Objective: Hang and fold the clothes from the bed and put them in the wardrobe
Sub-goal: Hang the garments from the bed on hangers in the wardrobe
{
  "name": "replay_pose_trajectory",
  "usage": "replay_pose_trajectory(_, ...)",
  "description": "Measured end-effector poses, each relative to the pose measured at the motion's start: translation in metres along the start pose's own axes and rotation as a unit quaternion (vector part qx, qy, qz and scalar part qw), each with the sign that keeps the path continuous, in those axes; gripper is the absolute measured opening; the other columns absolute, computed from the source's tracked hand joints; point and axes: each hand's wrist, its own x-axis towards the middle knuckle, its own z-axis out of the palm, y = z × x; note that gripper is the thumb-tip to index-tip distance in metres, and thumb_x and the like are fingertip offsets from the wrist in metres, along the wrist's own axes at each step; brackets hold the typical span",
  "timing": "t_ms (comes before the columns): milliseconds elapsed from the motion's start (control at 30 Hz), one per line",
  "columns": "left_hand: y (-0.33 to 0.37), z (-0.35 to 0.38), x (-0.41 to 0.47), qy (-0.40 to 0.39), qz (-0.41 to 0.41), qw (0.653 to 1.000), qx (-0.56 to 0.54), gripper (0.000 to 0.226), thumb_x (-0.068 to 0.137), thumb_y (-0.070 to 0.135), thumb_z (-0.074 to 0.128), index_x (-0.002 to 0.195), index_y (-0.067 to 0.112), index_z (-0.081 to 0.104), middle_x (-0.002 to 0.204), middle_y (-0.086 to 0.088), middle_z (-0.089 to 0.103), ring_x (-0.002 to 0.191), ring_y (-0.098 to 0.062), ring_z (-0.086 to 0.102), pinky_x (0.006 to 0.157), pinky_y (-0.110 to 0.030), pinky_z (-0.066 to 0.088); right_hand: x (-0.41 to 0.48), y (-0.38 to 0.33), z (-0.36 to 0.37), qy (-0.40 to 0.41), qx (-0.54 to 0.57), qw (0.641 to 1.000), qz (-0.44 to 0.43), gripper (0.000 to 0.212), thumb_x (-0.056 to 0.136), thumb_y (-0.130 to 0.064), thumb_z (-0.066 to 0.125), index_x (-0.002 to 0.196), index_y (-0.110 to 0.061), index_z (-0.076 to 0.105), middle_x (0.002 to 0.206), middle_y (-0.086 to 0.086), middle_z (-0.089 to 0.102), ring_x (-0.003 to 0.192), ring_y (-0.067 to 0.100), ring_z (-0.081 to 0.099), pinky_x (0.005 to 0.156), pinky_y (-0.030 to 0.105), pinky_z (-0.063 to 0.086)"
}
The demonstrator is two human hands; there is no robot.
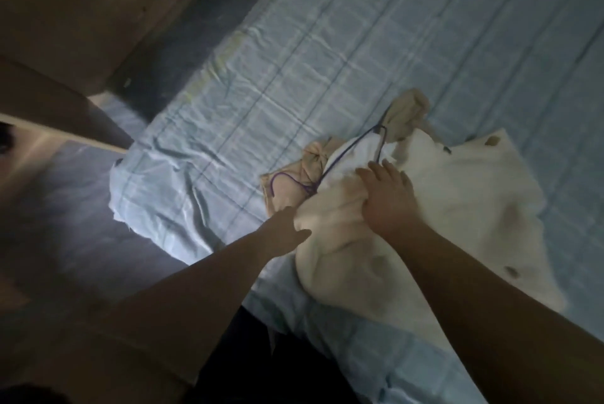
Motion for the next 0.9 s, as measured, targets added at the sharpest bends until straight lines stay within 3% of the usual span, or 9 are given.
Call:
replay_pose_trajectory(100, 0.002, 0.010, 0.012, 0.017, -0.050, 0.995, -0.083, 0.081, 0.087, 0.055, 0.065, 0.148, 0.012, 0.033, 0.143, -0.009, 0.048, 0.125, -0.028, 0.051, 0.087, -0.031, 0.041, 0.008, 0.009, 0.019, -0.015, -0.046, 0.999, 0.013, 0.052, 0.084, -0.024, 0.053, 0.134, -0.029, 0.042, 0.137, 0.000, 0.045, 0.128, 0.025, 0.040, 0.099, 0.046, 0.039)
replay_pose_trajectory(200, 0.001, 0.018, 0.016, -0.058, -0.092, 0.973, -0.204, 0.074, 0.080, 0.063, 0.069, 0.137, 0.020, 0.051, 0.126, -0.005, 0.059, 0.107, -0.023, 0.059, 0.077, -0.031, 0.045, -0.001, 0.015, 0.033, -0.001, -0.085, 0.996, 0.024, 0.048, 0.082, -0.028, 0.057, 0.128, -0.029, 0.044, 0.122, 0.002, 0.049, 0.112, 0.027, 0.047, 0.085, 0.044, 0.041)
replay_pose_trajectory(300, -0.006, 0.016, 0.016, -0.144, -0.139, 0.876, -0.439, 0.068, 0.061, 0.070, 0.079, 0.110, 0.023, 0.066, 0.089, -0.002, 0.064, 0.076, -0.016, 0.057, 0.067, -0.030, 0.044, -0.011, 0.023, 0.038, 0.011, -0.020, 0.999, 0.040, 0.050, 0.081, -0.025, 0.054, 0.129, -0.033, 0.043, 0.117, 0.003, 0.049, 0.105, 0.028, 0.051, 0.084, 0.044, 0.043)
replay_pose_trajectory(400, -0.020, 0.016, 0.020, -0.186, -0.159, 0.794, -0.556, 0.072, 0.057, 0.076, 0.079, 0.100, 0.019, 0.070, 0.085, -0.004, 0.068, 0.072, -0.019, 0.064, 0.073, -0.033, 0.054, -0.018, 0.030, 0.039, 0.022, 0.025, 0.999, 0.034, 0.052, 0.081, -0.024, 0.053, 0.131, -0.033, 0.044, 0.114, 0.005, 0.050, 0.100, 0.031, 0.052, 0.082, 0.043, 0.046)
replay_pose_trajectory(500, -0.023, 0.017, 0.021, -0.199, -0.131, 0.801, -0.549, 0.076, 0.066, 0.069, 0.078, 0.121, 0.019, 0.066, 0.113, -0.004, 0.074, 0.102, -0.023, 0.070, 0.089, -0.039, 0.056, -0.020, 0.031, 0.041, 0.018, 0.036, 0.999, 0.028, 0.054, 0.081, -0.022, 0.051, 0.134, -0.029, 0.044, 0.112, 0.007, 0.052, 0.097, 0.033, 0.052, 0.082, 0.043, 0.048)
replay_pose_trajectory(600, -0.019, 0.013, 0.020, -0.216, -0.094, 0.797, -0.556, 0.070, 0.073, 0.036, 0.087, 0.133, 0.014, 0.059, 0.130, -0.014, 0.065, 0.118, -0.034, 0.063, 0.103, -0.054, 0.047, -0.012, 0.034, 0.041, 0.010, 0.102, 0.993, 0.051, 0.051, 0.081, -0.018, 0.050, 0.131, -0.030, 0.048, 0.112, 0.007, 0.055, 0.099, 0.033, 0.054, 0.085, 0.044, 0.048)
replay_pose_trajectory(700, -0.013, 0.010, 0.018, -0.225, -0.072, 0.801, -0.549, 0.059, 0.076, 0.029, 0.085, 0.129, 0.016, 0.062, 0.128, -0.014, 0.066, 0.118, -0.036, 0.063, 0.104, -0.059, 0.044, -0.004, 0.040, 0.042, 0.007, 0.243, 0.961, 0.133, 0.034, 0.085, -0.023, 0.047, 0.117, -0.036, 0.047, 0.095, 0.002, 0.062, 0.093, 0.032, 0.061, 0.080, 0.039, 0.048)
replay_pose_trajectory(767, -0.001, 0.014, 0.014, -0.214, -0.055, 0.820, -0.529, 0.050, 0.082, 0.027, 0.080, 0.128, 0.019, 0.062, 0.124, -0.009, 0.069, 0.115, -0.031, 0.065, 0.102, -0.053, 0.048, 0.001, 0.042, 0.044, 0.013, 0.270, 0.948, 0.165, 0.034, 0.092, -0.033, 0.046, 0.125, -0.034, 0.038, 0.090, 0.004, 0.065, 0.090, 0.035, 0.063, 0.075, 0.037, 0.043)
replay_pose_trajectory(900, 0.025, 0.026, 0.003, -0.084, 0.008, 0.854, -0.513, 0.043, 0.092, 0.015, 0.070, 0.133, 0.010, 0.059, 0.119, -0.007, 0.071, 0.111, -0.025, 0.067, 0.101, -0.044, 0.050, 0.018, 0.048, 0.043, -0.019, 0.201, 0.956, 0.215, 0.045, 0.098, -0.041, 0.037, 0.140, -0.024, 0.034, 0.118, 0.013, 0.062, 0.098, 0.037, 0.063, 0.076, 0.035, 0.038)
